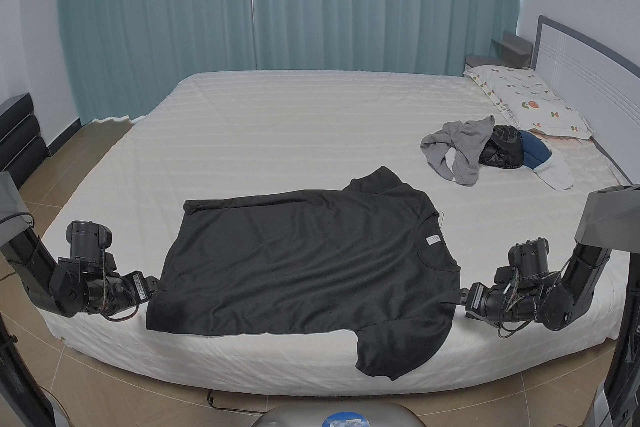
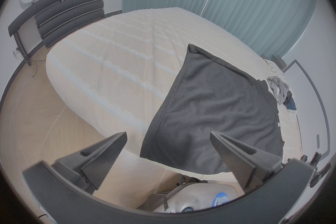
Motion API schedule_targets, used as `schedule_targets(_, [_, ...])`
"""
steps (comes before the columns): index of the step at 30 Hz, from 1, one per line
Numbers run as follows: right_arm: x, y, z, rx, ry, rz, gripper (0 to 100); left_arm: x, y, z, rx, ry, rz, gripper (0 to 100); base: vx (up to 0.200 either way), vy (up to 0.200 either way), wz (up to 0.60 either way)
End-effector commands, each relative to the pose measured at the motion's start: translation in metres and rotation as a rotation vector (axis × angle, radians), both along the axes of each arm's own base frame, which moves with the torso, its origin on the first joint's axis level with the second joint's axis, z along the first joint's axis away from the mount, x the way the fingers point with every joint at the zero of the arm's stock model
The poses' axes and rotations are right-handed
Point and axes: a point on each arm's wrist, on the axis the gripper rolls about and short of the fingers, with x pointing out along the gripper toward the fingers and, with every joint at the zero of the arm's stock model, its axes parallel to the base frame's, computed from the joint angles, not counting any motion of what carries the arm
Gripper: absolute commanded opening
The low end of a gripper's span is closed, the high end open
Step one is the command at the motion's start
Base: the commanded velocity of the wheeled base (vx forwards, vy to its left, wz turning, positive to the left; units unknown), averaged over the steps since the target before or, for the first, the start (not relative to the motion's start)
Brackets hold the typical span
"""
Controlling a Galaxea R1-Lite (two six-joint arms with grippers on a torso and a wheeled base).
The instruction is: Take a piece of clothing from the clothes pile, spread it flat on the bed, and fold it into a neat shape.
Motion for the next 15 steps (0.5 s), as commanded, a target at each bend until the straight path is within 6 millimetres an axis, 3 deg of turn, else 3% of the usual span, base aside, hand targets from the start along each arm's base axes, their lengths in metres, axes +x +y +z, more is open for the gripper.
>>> schedule_targets(1, [0.011, 0.007, -0.014, 0.025, 0.011, -0.008, 100, 0.001, 0.0, -0.002, -0.001, 0.007, 0.001, 100, 0.0, 0.0, 0.0])
schedule_targets(7, [0.022, 0.015, -0.015, 0.085, -0.024, -0.049, 100, 0.001, 0.0, -0.002, 0.0, 0.007, 0.0, 100, 0.0, 0.0, 0.0])
schedule_targets(8, [0.021, 0.015, -0.016, 0.084, -0.026, -0.048, 0, 0.001, 0.0, -0.002, 0.0, 0.007, 0.0, 100, 0.0, 0.0, 0.0])
schedule_targets(15, [0.01, 0.012, -0.015, 0.066, 0.004, -0.052, 0, 0.001, 0.0, -0.002, 0.0, 0.005, 0.0, 100, 0.0, 0.0, 0.0])
